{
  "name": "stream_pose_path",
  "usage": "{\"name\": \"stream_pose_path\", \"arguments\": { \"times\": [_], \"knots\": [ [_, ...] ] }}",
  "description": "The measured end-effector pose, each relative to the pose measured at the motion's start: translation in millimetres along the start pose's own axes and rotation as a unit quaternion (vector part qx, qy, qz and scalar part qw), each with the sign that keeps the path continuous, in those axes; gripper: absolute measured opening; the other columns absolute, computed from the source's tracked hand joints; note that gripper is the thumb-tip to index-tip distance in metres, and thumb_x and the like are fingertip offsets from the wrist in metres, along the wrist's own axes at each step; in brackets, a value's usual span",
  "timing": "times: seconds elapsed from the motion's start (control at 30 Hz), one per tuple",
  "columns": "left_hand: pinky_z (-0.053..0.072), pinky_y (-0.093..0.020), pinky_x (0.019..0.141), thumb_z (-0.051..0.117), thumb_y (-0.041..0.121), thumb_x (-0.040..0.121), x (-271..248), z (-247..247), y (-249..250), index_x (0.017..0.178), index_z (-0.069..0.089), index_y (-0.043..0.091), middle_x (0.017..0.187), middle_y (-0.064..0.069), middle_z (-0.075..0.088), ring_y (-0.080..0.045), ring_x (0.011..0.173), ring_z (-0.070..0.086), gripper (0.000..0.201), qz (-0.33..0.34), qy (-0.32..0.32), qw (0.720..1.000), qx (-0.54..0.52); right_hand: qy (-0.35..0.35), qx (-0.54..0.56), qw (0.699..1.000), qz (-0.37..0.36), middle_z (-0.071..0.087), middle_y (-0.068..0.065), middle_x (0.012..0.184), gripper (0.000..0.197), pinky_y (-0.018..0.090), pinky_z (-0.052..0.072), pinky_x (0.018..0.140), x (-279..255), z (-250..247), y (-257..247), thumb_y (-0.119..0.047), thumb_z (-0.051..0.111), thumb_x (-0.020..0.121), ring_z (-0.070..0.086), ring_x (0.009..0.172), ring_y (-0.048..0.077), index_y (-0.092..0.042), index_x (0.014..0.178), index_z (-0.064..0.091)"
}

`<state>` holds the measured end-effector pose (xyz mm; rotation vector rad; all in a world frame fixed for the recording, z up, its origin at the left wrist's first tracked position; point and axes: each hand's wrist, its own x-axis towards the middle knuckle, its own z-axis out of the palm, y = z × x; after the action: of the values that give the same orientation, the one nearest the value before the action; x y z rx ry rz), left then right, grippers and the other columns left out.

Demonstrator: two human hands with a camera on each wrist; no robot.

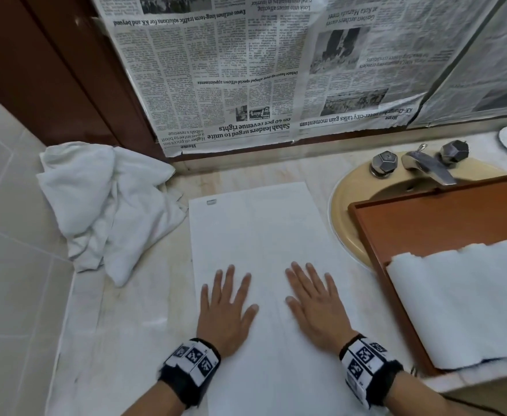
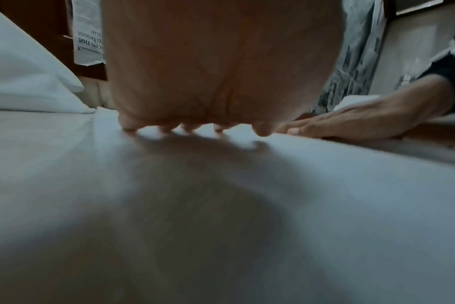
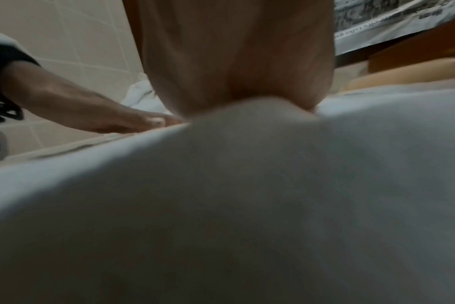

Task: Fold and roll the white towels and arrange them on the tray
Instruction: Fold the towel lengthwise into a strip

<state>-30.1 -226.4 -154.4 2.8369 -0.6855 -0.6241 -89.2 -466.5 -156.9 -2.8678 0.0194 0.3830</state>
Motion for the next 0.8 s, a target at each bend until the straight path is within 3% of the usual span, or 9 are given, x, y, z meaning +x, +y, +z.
{"name": "stream_pose_path", "arguments": {
  "times": [0.03,0.17,0.27,0.33,0.4,0.5,0.57,0.67,0.8],
  "knots": [
    [-0.008,-0.044,0.118,0.009,0.068,0.099,0,3,-6,0.158,0.006,0.038,0.167,0.001,-0.004,-0.021,0.152,-0.007,0.067,0.002,0.013,1.0,0.014,0.011,-0.002,1.0,0.012,-0.013,-0.016,0.164,0.062,0.041,-0.011,0.12,-1,3,8,-0.057,0.002,0.101,-0.013,0.152,0.012,-0.034,0.158,-0.002],
    [-0.015,-0.042,0.118,-0.003,0.074,0.091,2,1,-23,0.152,-0.017,0.048,0.16,0.014,-0.03,-0.014,0.147,-0.029,0.067,0.025,0.032,0.999,0.028,0.023,0.004,0.995,0.096,-0.023,-0.018,0.161,0.067,0.042,-0.011,0.122,-8,-2,42,-0.061,-0.004,0.096,-0.023,0.149,0.008,-0.034,0.157,-0.012],
    [-0.018,-0.04,0.118,-0.01,0.074,0.087,4,-6,-23,0.151,-0.017,0.048,0.158,0.015,-0.033,-0.015,0.147,-0.031,0.069,0.042,0.02,0.999,0.021,0.018,-0.004,0.989,0.147,-0.023,-0.012,0.162,0.074,0.043,-0.011,0.122,-17,-9,46,-0.06,-0.011,0.091,-0.024,0.148,0.009,-0.026,0.157,-0.014],
    [-0.018,-0.039,0.119,-0.009,0.072,0.088,2,-9,-21,0.153,-0.013,0.046,0.158,0.015,-0.032,-0.017,0.149,-0.027,0.07,0.033,0.018,0.999,0.011,0.038,0.015,0.991,0.125,-0.019,-0.01,0.163,0.072,0.041,-0.013,0.122,-25,-7,34,-0.056,-0.006,0.094,-0.024,0.147,0.008,-0.023,0.158,-0.008],
    [-0.016,-0.041,0.12,-0.004,0.068,0.089,-8,-11,-9,0.156,-0.009,0.041,0.159,0.014,-0.03,-0.017,0.149,-0.026,0.072,0.017,0.028,0.999,-0.012,0.051,0.022,0.997,0.049,-0.012,-0.011,0.164,0.065,0.039,-0.012,0.121,-36,1,12,-0.054,0.005,0.101,-0.016,0.151,0.01,-0.026,0.159,-0.001],
    [-0.016,-0.044,0.12,0.003,0.066,0.093,-33,0,18,0.155,-0.013,0.035,0.159,0.01,-0.032,-0.016,0.148,-0.029,0.071,0.01,0.021,0.999,-0.025,0.045,-0.005,0.999,-0.017,0.001,-0.011,0.166,0.06,0.047,-0.002,0.121,-50,23,-16,-0.051,0.016,0.105,-0.001,0.153,0.015,-0.027,0.16,0.009],
    [-0.017,-0.045,0.119,0.008,0.064,0.098,-48,17,27,0.155,-0.015,0.036,0.159,0.009,-0.033,-0.017,0.148,-0.029,0.068,0.001,0.004,0.999,-0.033,0.04,-0.011,0.999,-0.015,0.002,-0.012,0.166,0.06,0.049,0.002,0.121,-56,31,-22,-0.051,0.019,0.105,-0.001,0.154,0.015,-0.029,0.159,0.01],
    [-0.008,-0.046,0.119,0.006,0.063,0.099,-59,31,23,0.158,-0.003,0.035,0.165,0.006,-0.015,-0.017,0.152,-0.016,0.066,-0.002,0.023,1.0,-0.007,0.045,-0.018,0.999,0.005,0.0,-0.014,0.166,0.059,0.048,0.001,0.121,-62,31,-15,-0.052,0.02,0.105,-0.003,0.153,0.013,-0.034,0.159,0.007],
    [-0.021,-0.038,0.117,0.001,0.065,0.096,-63,32,12,0.153,-0.021,0.039,0.157,0.012,-0.035,-0.011,0.143,-0.037,0.066,-0.023,0.03,0.999,-0.019,0.043,-0.024,0.997,0.063,-0.01,-0.017,0.164,0.061,0.045,-0.003,0.123,-68,24,11,-0.056,0.011,0.103,-0.013,0.152,0.009,-0.035,0.158,-0.001]
  ]
}}
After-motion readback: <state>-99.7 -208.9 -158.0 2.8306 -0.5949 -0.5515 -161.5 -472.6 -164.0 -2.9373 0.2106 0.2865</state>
